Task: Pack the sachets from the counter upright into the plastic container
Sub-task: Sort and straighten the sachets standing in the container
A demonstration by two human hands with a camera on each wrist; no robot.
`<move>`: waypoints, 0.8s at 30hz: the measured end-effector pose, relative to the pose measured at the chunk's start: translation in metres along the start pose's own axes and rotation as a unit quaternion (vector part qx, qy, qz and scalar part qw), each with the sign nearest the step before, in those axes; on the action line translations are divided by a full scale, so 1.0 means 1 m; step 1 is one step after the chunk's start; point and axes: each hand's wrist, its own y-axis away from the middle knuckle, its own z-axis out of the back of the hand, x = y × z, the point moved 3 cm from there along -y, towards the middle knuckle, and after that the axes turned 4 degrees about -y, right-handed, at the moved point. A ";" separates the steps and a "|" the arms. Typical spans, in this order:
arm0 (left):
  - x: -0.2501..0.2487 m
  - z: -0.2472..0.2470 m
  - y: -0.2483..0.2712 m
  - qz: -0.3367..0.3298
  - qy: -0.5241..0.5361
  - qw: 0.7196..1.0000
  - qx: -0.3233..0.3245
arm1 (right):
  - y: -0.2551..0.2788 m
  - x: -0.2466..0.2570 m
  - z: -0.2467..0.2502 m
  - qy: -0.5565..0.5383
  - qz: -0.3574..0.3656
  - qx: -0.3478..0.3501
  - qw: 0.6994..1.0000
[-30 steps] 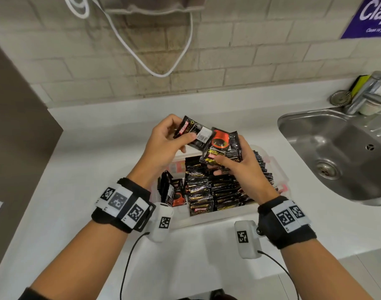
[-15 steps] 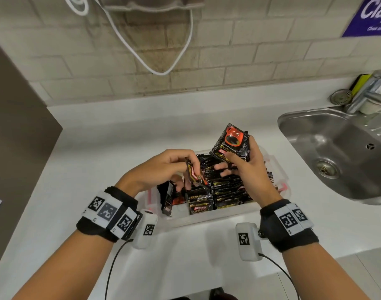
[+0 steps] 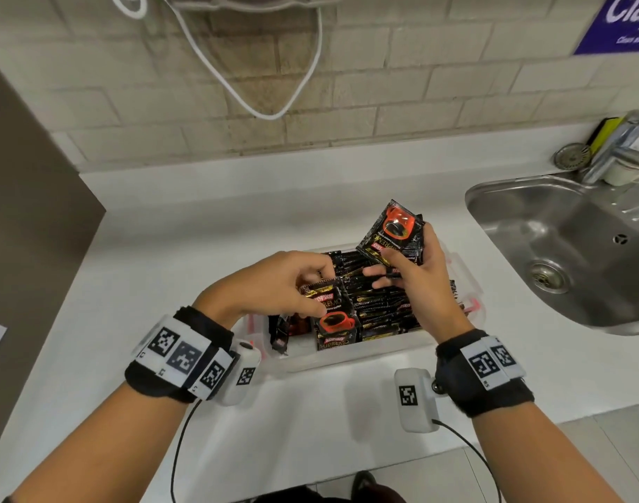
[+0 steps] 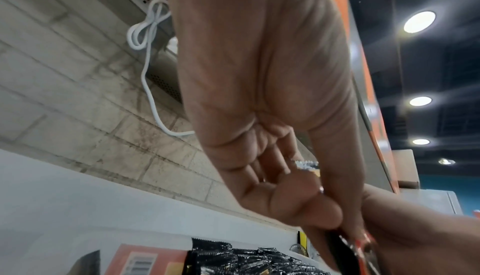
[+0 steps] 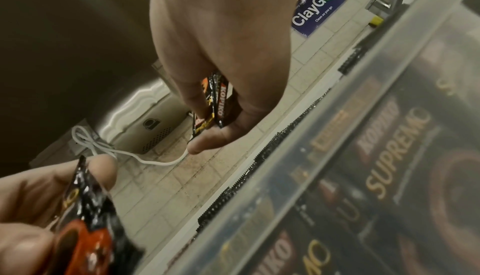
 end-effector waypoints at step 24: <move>0.013 -0.057 -0.011 0.007 -0.163 0.986 -0.016 | 0.002 -0.005 -0.010 -0.010 -0.016 0.037 0.999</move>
